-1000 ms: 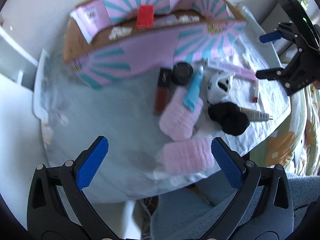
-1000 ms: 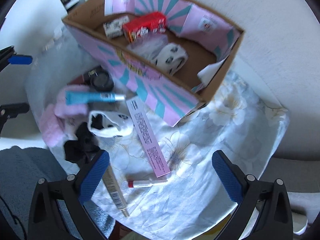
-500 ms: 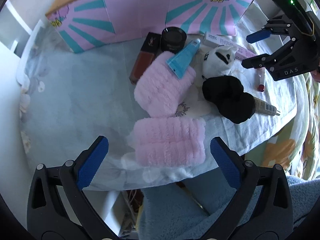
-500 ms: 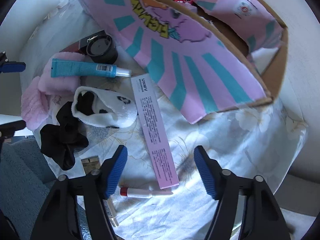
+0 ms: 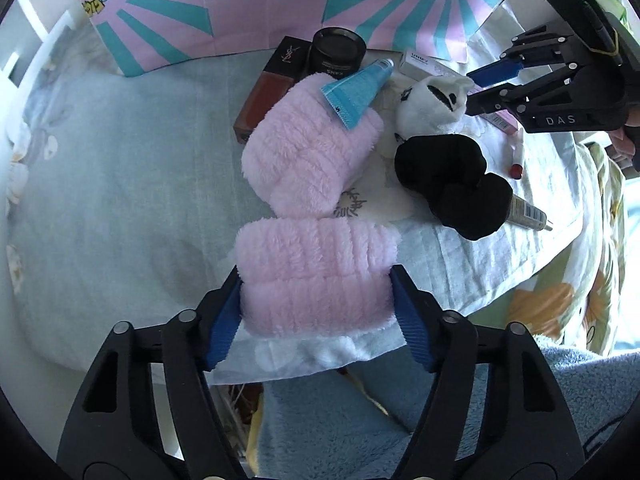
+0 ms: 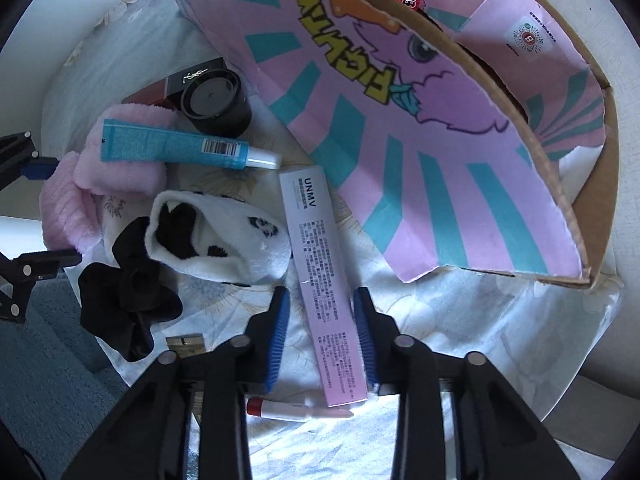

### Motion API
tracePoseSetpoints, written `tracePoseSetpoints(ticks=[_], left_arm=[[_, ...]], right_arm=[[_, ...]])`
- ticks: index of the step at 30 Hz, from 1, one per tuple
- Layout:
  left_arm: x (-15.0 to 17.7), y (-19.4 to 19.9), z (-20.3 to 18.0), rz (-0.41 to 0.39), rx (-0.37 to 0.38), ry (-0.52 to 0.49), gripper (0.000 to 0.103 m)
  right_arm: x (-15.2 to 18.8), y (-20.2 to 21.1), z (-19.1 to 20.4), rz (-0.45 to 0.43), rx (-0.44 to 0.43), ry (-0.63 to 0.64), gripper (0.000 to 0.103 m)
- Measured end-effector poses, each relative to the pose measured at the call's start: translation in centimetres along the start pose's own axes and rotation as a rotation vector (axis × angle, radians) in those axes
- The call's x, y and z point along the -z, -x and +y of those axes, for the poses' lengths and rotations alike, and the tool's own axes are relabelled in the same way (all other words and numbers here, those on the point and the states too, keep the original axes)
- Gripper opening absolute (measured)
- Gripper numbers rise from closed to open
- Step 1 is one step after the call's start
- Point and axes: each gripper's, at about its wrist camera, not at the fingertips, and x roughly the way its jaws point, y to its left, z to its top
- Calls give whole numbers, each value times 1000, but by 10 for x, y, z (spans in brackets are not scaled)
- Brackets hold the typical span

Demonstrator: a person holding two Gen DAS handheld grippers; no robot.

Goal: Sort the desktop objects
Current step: 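Grasp a pink fuzzy wristband with the left tool while the right tool grasps the pink UNNY box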

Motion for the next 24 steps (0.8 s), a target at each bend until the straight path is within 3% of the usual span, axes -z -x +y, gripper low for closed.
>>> tracePoseSetpoints(ticks=[6, 14, 24], left_arm=[[-1, 3, 5, -15, 35, 13, 54], [-8, 21, 13, -34, 55, 33, 28], [-7, 47, 25, -51, 71, 30, 25]], right_arm=[[6, -1, -3, 4, -2, -5, 24], [13, 5, -3, -10, 7, -26, 24], [29, 22, -10, -31, -8, -94, 22]])
